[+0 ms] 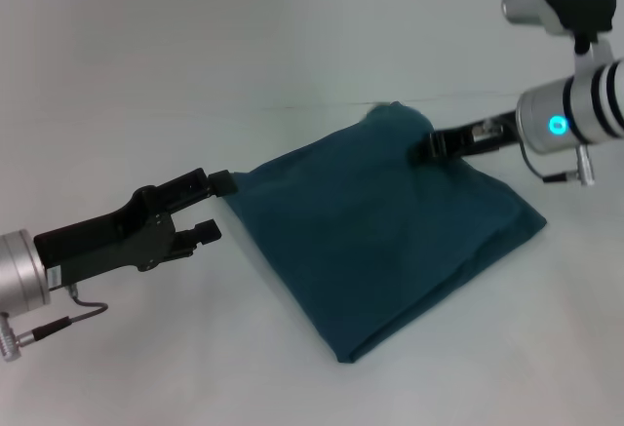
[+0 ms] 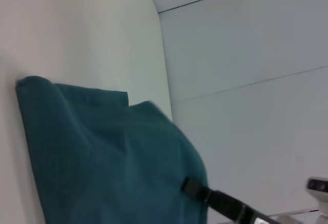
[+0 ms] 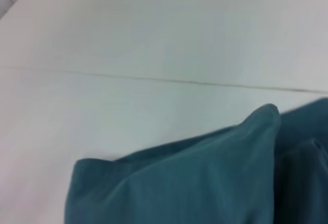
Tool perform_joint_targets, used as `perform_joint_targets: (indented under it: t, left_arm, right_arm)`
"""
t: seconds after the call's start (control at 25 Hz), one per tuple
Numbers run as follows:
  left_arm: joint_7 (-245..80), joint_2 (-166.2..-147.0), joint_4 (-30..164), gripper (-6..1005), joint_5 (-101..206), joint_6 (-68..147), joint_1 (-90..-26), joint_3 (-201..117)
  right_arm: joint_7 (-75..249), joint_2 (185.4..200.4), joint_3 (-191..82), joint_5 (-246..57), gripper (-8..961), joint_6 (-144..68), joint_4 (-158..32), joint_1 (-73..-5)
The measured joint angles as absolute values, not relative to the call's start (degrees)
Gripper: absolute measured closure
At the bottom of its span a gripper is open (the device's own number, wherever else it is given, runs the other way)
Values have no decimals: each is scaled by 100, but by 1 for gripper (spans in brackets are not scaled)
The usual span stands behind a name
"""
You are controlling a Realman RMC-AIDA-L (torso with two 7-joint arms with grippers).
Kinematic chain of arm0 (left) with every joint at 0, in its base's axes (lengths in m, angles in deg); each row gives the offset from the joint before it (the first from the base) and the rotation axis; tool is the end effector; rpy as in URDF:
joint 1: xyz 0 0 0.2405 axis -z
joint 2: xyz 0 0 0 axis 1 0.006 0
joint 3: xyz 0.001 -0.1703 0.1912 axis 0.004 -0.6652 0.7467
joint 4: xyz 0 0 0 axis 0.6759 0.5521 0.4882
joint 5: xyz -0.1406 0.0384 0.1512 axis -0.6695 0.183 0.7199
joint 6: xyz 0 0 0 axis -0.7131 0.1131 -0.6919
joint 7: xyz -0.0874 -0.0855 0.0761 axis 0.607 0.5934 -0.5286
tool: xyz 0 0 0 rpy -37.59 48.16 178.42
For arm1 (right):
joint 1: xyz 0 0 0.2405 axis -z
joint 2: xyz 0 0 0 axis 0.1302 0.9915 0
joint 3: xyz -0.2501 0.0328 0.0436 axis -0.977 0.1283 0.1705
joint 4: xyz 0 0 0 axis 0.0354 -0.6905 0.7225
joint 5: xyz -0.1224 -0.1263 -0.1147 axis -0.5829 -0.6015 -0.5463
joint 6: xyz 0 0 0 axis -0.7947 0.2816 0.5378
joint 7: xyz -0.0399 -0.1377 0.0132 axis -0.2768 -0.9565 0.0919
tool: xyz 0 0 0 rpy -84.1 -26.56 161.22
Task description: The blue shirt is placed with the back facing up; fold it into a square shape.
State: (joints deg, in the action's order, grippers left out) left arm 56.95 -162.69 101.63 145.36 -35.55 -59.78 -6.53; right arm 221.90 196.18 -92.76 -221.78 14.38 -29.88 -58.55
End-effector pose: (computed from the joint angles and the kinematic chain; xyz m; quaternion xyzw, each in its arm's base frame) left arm -0.2520 0.3446 -0.0062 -0.6542 -0.6678 -0.3550 0.0035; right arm 0.2144 0.4528 0.0089 -0.8304 0.4920 0.0663 0.2530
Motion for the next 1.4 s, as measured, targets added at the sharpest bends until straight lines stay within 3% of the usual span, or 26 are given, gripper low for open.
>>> perform_joint_targets:
  t: [0.76,1.4]
  left_arm:
    - [5660,-16255,10164,50,14526,-3594,-5968,-792]
    - [5677,-16281,10096,50,14527,-3551,-5960,-793]
  right_arm:
    - [23274,19600,-10060,-22767,880,1706,-1833,-5741]
    - [23109,19620,-10160,-23163,878,742,-2610,-5882]
